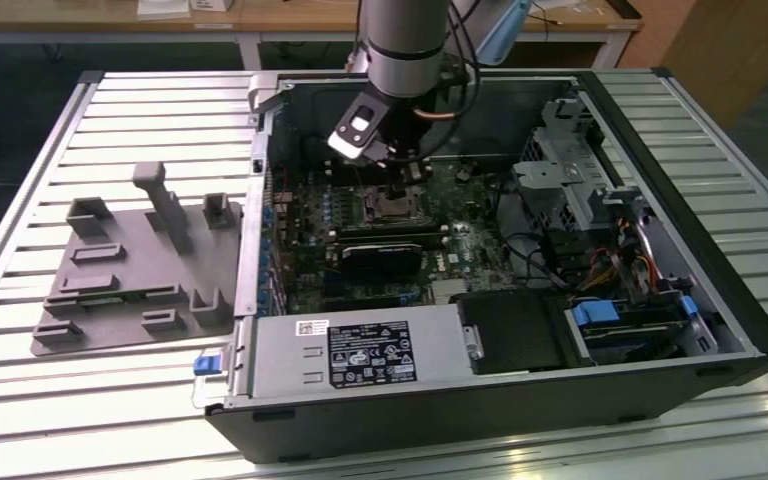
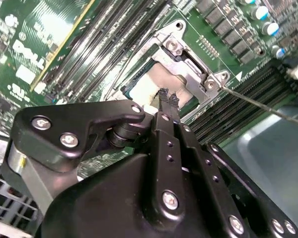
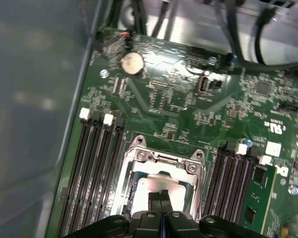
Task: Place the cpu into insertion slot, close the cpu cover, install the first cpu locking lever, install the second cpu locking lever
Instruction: 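Close the cpu cover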
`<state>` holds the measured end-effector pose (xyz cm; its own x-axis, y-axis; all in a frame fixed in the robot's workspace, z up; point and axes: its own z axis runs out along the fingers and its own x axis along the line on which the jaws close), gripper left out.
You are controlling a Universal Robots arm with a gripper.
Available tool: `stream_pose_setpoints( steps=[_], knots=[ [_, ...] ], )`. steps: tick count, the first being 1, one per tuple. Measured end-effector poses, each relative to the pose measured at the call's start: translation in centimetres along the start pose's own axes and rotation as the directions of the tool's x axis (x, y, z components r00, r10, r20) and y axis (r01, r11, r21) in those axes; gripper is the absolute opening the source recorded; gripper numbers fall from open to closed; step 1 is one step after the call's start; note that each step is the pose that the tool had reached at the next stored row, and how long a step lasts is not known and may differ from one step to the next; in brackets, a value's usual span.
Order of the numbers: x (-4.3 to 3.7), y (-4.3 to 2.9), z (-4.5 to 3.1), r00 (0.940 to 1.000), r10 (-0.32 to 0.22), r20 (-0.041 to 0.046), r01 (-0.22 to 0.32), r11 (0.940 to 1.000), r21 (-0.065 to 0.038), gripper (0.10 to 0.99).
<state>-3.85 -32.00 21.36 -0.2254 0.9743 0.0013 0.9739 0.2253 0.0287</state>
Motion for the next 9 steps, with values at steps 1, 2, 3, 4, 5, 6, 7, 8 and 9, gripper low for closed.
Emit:
stream_pose_setpoints(
  steps=[1, 2, 3, 4, 5, 6, 7, 8, 9],
  knots=[
    [0.0, 0.0, 0.01, 0.9998, -0.018, 0.0001, 0.018, 0.9998, 0.0, 0.102],
    [0.0, 0.0, 0.02, 0.9994, -0.036, 0.0002, 0.036, 0.9994, 0.0, 0.102],
    [0.0, 0.0, 0.02, 0.9985, -0.054, 0.0004, 0.054, 0.9985, 0.001, 0.102],
    [0.0, 0.0, 0.03, 0.9974, -0.072, 0.0005, 0.072, 0.9974, 0.001, 0.102],
    [0.0, 0.0, 0.04, 0.9958, -0.091, 0.0006, 0.091, 0.9958, 0.001, 0.102],
    [0.0, 0.0, 0.05, 0.994, -0.109, 0.0007, 0.109, 0.994, 0.001, 0.102],
    [0.0, 0.0, 0.06, 0.9919, -0.127, 0.0008, 0.127, 0.9919, 0.001, 0.102],
    [0.0, 0.0, 0.07, 0.9894, -0.145, 0.0008, 0.145, 0.9894, 0.001, 0.102],
    [0.0, 0.0, 0.08, 0.9866, -0.163, 0.0009, 0.163, 0.9866, 0.002, 0.102]
  ],
)
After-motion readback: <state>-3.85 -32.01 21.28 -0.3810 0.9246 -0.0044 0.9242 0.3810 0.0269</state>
